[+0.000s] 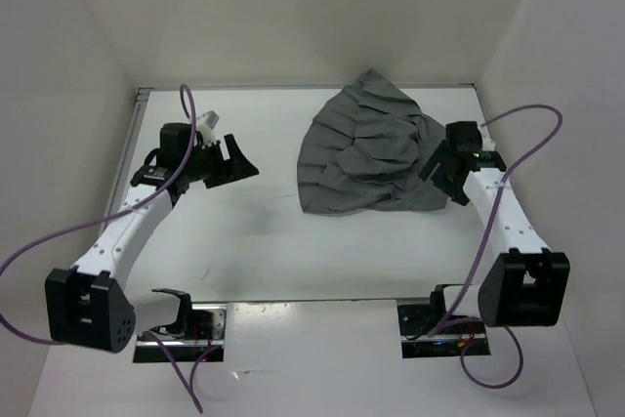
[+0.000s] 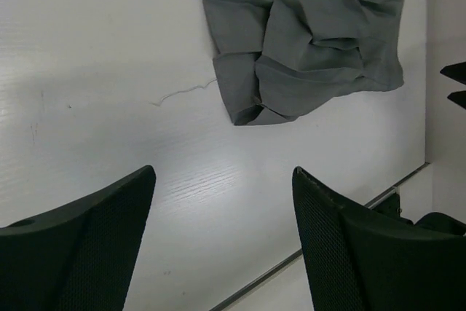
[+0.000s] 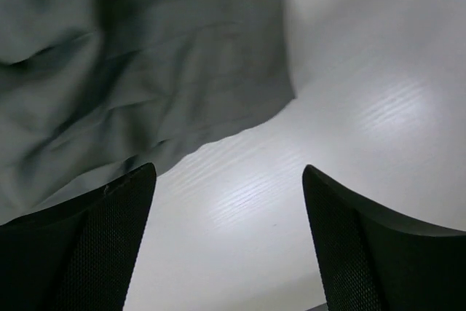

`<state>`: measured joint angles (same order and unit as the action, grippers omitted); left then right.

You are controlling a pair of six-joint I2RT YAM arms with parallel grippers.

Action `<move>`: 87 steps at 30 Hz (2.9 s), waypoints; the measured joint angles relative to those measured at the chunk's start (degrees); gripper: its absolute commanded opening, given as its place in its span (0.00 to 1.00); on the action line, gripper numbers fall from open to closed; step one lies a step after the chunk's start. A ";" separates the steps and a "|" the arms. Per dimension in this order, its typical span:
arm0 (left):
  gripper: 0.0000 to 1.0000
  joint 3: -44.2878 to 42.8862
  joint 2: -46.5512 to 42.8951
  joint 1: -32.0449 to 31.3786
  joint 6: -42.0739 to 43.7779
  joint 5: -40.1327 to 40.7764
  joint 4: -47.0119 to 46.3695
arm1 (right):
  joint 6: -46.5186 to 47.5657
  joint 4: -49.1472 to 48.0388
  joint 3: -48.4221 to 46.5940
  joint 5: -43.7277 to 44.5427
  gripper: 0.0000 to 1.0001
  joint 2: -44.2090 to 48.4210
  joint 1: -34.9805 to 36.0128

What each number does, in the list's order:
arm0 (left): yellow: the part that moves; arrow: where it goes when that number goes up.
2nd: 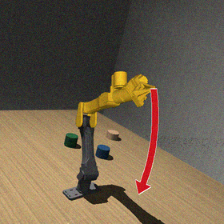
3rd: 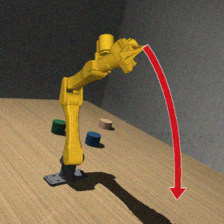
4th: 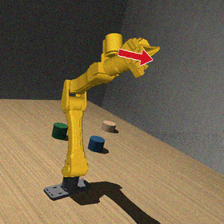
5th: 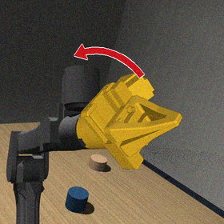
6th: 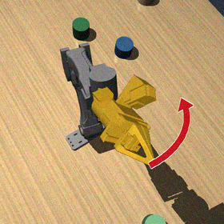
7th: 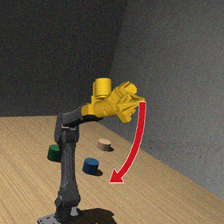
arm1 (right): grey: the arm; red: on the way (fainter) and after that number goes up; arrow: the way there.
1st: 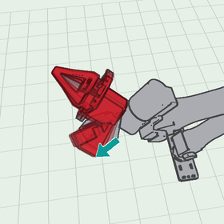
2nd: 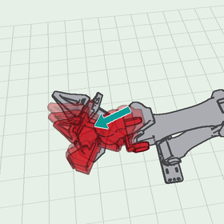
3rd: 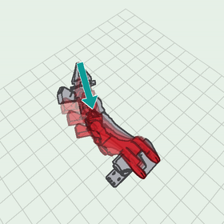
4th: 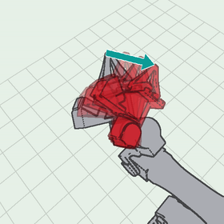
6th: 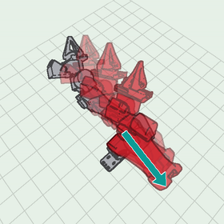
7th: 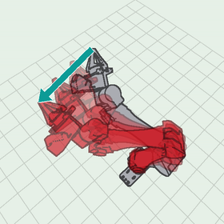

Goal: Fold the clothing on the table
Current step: Grab the skirt from the pile, then move the skirt to the center of the board, then flatten the skirt out

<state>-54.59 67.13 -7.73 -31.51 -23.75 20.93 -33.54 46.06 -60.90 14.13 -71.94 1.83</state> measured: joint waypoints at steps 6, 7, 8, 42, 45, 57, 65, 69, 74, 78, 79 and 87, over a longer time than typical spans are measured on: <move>0.86 -1.75 5.14 0.04 0.98 -0.15 1.16 | -2.27 -3.13 4.37 -4.83 0.81 -6.91 -14.99; 0.86 -2.21 5.14 0.04 1.20 -0.33 1.03 | -2.38 -3.98 4.37 -5.51 0.81 -7.98 -16.09; 0.86 -2.49 5.14 0.04 1.31 -0.42 0.74 | -2.43 -4.70 4.37 -6.16 0.79 -8.98 -16.72; 0.86 -3.13 5.46 0.94 3.76 -0.92 -0.15 | 11.04 -14.60 -27.06 -36.61 0.00 21.44 -4.20; 0.86 -3.17 5.44 0.94 4.31 -1.01 0.26 | 12.41 -13.09 -27.19 -40.06 0.00 23.23 -4.20; 0.86 -2.67 2.84 1.55 2.78 -1.07 0.70 | 10.84 -18.01 -23.67 -45.68 0.00 12.31 -1.77; 0.86 -0.90 2.43 1.55 2.32 -0.90 0.98 | 10.49 -17.25 -35.12 -35.36 0.42 -27.32 1.92; 0.86 -1.55 4.04 1.51 2.40 -0.96 0.24 | 10.34 -13.51 -40.96 -32.15 0.61 -37.20 2.01; 0.86 -6.67 12.61 -0.74 2.71 -0.85 -4.42 | 10.84 -11.76 -42.47 -26.10 0.76 -31.36 2.84; 0.82 -13.22 23.08 -3.28 2.91 -1.40 -8.39 | 11.41 -11.52 -36.74 -22.82 0.76 -21.55 4.44; 0.80 -15.21 26.12 -3.98 2.89 -1.90 -8.39 | 11.54 -11.26 -34.62 -22.12 0.74 -19.56 4.83; 0.80 -21.92 37.59 -8.50 2.78 -5.42 -9.44 | 12.44 -7.39 -20.37 -13.79 0.73 -21.51 10.23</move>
<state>-76.51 104.73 -16.23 -28.73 -29.17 11.49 -21.10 38.68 -81.28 0.34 -93.45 12.05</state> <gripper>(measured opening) 0.805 0.732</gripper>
